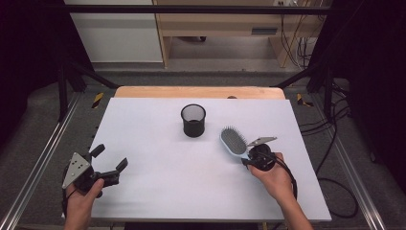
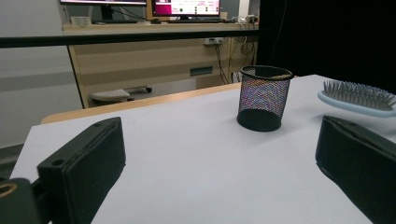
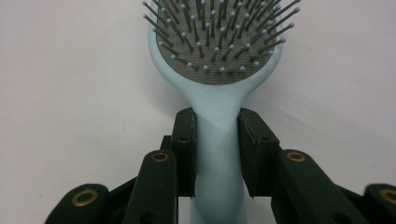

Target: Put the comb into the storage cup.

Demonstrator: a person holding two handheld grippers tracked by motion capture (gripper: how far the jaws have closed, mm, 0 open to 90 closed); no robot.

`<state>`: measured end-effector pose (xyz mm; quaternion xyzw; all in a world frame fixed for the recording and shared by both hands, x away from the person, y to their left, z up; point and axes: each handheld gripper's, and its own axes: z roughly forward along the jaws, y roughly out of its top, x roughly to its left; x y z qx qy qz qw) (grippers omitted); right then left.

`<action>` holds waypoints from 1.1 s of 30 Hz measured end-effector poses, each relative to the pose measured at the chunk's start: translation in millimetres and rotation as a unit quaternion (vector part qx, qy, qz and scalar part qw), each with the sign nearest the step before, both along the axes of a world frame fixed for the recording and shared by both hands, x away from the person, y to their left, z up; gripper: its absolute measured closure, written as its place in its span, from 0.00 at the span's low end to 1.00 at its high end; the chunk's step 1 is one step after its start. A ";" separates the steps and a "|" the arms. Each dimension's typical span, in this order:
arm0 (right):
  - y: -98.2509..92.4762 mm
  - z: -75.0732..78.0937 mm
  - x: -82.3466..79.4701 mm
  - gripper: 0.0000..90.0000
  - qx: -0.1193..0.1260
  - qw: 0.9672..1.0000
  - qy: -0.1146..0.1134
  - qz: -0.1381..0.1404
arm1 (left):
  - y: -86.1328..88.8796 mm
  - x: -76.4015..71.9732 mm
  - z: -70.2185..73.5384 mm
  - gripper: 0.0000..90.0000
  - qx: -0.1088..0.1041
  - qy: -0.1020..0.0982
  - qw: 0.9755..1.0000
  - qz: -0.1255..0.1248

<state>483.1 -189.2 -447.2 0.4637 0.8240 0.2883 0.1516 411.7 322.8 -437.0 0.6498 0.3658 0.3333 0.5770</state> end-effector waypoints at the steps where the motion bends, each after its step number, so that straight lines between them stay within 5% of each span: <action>1: 0.4 2.7 4.1 0.77 0.004 1.000 -0.012 -0.001 | -0.1 0.0 0.3 0.02 0.000 0.000 1.000 -0.001; 12: 2.0 3.4 16.2 0.77 0.037 0.998 -0.055 -0.016 | -0.9 -2.6 1.4 0.02 -0.010 0.002 1.000 -0.001; 23: -3.6 11.1 7.0 0.77 0.063 0.990 -0.126 -0.029 | -6.4 0.1 6.6 0.02 -0.026 0.008 1.000 0.010; 33: 16.6 27.4 9.0 0.77 0.080 0.983 -0.166 -0.011 | -36.8 21.1 47.0 0.02 -0.007 -0.006 1.000 -0.007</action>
